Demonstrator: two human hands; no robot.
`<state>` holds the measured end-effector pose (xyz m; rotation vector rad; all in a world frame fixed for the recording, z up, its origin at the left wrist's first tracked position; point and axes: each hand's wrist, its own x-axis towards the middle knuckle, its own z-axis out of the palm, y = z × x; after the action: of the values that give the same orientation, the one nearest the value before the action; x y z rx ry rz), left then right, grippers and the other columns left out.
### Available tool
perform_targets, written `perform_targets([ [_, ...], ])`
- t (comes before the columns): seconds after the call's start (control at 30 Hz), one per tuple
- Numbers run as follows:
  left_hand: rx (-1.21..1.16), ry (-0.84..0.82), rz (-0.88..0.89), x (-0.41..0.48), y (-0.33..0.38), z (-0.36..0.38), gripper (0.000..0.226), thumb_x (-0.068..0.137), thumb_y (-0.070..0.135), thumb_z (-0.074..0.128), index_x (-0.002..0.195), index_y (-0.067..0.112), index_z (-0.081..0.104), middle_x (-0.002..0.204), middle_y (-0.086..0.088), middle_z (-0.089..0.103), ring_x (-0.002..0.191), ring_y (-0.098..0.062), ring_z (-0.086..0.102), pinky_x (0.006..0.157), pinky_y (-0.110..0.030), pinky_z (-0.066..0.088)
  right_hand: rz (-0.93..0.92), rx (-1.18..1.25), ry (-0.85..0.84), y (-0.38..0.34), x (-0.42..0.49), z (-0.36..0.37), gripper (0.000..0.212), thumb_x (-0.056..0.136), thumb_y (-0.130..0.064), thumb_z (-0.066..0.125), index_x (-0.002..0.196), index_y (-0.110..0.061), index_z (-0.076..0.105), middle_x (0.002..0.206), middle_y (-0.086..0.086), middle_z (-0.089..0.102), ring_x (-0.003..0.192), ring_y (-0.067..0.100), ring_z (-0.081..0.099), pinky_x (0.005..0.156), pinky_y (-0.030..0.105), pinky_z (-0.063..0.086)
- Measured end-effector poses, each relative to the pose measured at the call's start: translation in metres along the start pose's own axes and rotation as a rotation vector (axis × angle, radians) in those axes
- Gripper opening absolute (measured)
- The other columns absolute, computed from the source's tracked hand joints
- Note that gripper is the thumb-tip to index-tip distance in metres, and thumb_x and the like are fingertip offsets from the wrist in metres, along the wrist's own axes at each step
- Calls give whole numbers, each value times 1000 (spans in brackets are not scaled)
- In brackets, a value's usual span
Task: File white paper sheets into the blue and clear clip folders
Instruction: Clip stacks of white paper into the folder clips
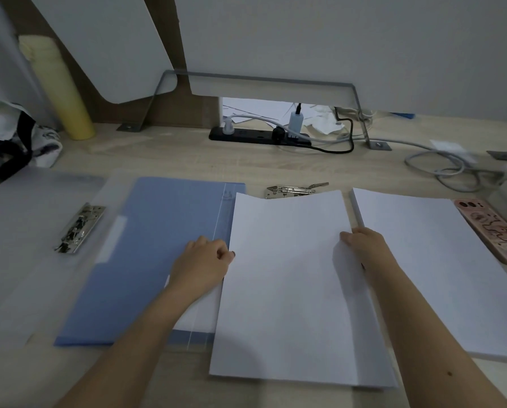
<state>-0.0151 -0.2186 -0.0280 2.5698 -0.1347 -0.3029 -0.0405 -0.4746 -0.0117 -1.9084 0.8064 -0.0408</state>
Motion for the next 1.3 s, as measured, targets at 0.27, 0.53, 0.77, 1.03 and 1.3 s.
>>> perform_targets([
  [0.27,-63,21,2,4,-3,3,37,94,33,45,57,28,38,72,6,41,79,-17,42,66,-29,35,-40,-8,77,6,-1,8,11,88,-12,44,80,-7,49,69,3,47,67,23,44,69,32,36],
  [0.53,-93,91,-24,4,0,4,36,94,34,45,59,25,41,62,6,44,59,-11,41,56,-25,32,-34,-14,151,9,1,13,13,87,-15,44,80,-9,53,69,3,48,67,24,44,68,31,36],
  [0.77,-5,64,-106,9,3,0,36,95,36,41,62,24,37,62,8,44,66,-15,45,60,-26,34,-8,-220,200,6,5,23,17,91,-19,40,84,-13,54,83,7,54,79,31,47,72,32,34],
  [1.03,50,40,-102,8,4,-1,35,95,36,41,63,22,38,62,6,44,60,-12,41,52,-25,29,70,-233,227,3,9,23,19,86,-14,44,99,-7,57,93,11,57,82,33,51,74,33,37],
  [1.3,19,59,-106,7,2,-1,35,95,37,41,62,25,38,63,9,45,63,-12,44,60,-26,33,46,-202,261,2,7,26,20,88,-13,43,100,-7,57,93,10,56,82,32,48,74,31,35],
])
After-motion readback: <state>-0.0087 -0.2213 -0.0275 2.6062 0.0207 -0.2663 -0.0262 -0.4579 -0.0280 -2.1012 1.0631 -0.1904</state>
